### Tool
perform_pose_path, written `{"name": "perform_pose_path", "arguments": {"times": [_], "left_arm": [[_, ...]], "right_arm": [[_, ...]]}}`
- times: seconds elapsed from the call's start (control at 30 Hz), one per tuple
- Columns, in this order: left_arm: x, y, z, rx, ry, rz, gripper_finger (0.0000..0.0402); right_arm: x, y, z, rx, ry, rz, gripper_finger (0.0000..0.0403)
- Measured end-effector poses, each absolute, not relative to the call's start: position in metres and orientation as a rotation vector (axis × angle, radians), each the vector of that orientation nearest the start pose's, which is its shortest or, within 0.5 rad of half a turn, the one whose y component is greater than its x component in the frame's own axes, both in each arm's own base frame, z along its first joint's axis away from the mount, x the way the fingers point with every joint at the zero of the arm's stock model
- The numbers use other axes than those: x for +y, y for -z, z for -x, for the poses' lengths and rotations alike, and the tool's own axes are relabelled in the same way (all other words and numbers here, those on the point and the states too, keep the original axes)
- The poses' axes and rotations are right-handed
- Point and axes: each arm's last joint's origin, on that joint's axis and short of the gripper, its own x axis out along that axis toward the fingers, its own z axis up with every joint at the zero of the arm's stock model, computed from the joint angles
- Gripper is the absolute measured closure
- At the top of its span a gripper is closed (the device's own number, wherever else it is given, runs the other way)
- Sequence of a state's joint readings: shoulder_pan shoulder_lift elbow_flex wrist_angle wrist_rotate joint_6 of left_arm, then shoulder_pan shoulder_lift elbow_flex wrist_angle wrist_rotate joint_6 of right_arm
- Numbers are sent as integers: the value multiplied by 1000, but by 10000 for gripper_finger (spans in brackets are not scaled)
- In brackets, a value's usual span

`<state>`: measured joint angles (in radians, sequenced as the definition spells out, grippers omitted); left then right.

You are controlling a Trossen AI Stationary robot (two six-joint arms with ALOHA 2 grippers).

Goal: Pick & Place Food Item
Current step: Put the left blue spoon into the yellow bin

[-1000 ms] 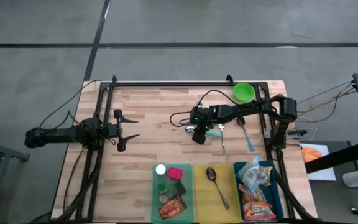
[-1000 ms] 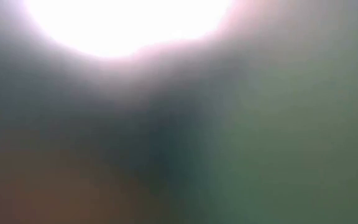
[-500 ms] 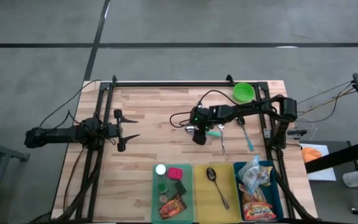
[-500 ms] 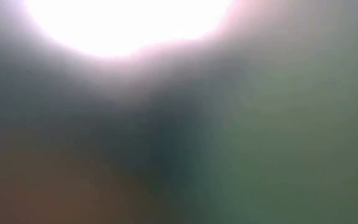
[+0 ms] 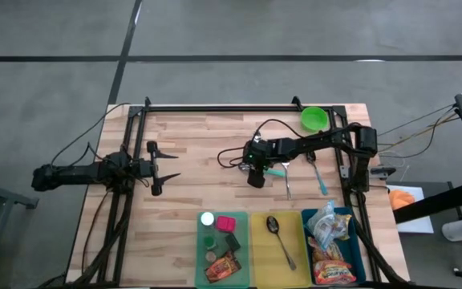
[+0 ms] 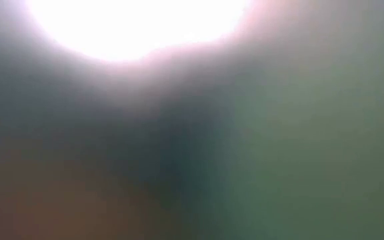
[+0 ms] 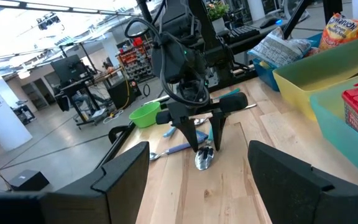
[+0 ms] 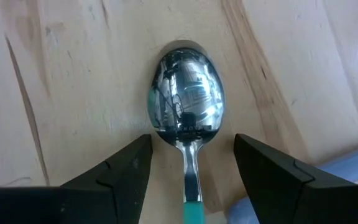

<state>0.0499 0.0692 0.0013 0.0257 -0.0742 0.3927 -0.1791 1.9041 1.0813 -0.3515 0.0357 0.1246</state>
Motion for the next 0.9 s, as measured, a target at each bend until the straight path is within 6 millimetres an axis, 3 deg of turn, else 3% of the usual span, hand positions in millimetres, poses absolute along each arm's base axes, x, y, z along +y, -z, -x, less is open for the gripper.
{"name": "perform_pose_path", "arguments": {"times": [0.33, 0.77, 0.9], "left_arm": [[7, -161, -101, 66, -114, -393, 126], [7, -161, -101, 66, -114, -392, 126], [7, -161, -101, 66, -114, -392, 126]], "right_arm": [[-64, -128, -348, 1156, 271, -191, 183], [-65, -128, -347, 1159, 269, -175, 353], [-66, -128, -347, 1159, 273, -174, 384]]}}
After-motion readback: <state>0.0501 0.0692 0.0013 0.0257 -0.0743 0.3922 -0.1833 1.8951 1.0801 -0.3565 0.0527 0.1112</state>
